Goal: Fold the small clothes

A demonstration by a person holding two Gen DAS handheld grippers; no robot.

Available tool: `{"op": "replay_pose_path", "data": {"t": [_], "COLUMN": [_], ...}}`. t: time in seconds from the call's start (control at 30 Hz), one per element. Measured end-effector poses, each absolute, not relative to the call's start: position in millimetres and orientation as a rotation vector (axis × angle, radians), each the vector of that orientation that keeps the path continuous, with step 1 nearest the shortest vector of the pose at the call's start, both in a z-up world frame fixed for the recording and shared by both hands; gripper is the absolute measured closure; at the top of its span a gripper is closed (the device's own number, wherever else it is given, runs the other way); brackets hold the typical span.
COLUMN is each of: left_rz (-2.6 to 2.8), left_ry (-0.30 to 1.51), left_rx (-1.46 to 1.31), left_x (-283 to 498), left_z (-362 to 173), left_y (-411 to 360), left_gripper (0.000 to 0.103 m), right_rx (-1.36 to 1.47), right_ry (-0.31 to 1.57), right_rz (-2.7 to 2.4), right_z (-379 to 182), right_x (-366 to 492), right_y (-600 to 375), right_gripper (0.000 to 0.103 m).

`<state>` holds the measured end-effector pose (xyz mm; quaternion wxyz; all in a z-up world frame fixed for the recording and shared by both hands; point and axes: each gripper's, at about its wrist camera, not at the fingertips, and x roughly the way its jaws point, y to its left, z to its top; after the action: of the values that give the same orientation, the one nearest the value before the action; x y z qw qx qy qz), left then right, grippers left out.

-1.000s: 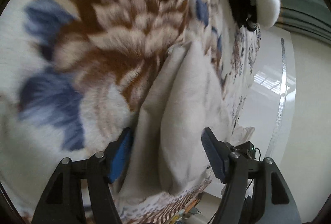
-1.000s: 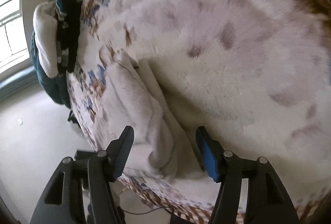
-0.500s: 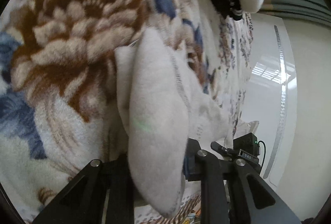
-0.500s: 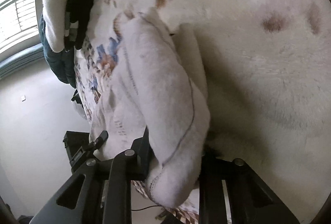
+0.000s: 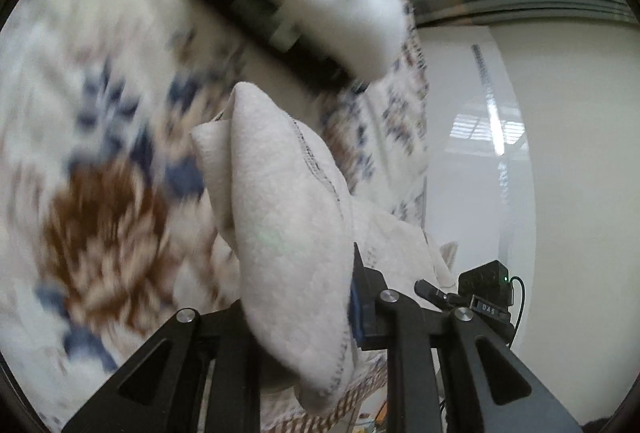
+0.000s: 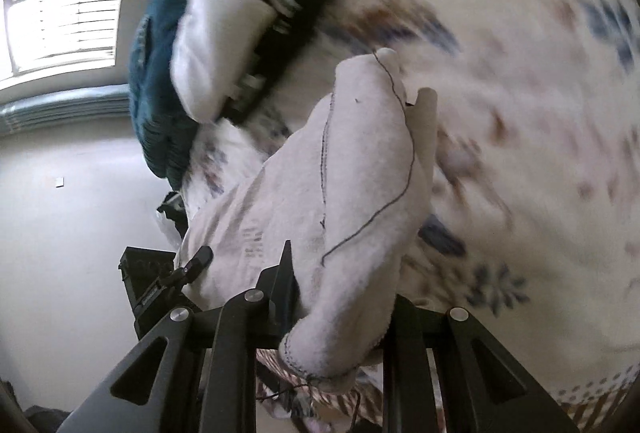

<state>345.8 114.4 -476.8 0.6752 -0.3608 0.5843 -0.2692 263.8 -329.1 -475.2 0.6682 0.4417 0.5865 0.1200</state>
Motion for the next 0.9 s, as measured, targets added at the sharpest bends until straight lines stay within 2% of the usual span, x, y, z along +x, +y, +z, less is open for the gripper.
{"op": "replay_pose_path", "data": {"t": [0.2,0.37,0.57,0.7,0.8,0.87,0.9], "left_rz": [-0.62,-0.577,-0.501,-0.454,-0.456,-0.41,-0.387], "left_ry": [1.183,1.085,1.085,1.149,1.158,1.16,1.155], "left_rx": [-0.724,-0.648,-0.552,-0.508,-0.503,-0.442,-0.418], "left_x": [461,559,637,652,650,644,647], "left_z": [-414,-390,-420,-457,-458,-449,-445], "left_y": [119,123,131,134,134,132,130], "left_gripper": [0.086,0.086,0.085,0.084,0.08,0.071,0.07], "right_rx": [0.906,0.859,0.757,0.648,0.602,0.532,0.488], "right_ry": [1.196,1.114,1.135,1.22,1.252,1.269,1.272], "right_rz": [0.312,0.362,0.359,0.322,0.292,0.244,0.219], "right_z": [-404,-378,-401,-430,-437,-435,-431], "right_x": [382,501,630,665,669,669,668], "right_y": [-308,-291,-272,-262,-262,-259,-256], "right_gripper": [0.082,0.082,0.082,0.081,0.075,0.058,0.054]}}
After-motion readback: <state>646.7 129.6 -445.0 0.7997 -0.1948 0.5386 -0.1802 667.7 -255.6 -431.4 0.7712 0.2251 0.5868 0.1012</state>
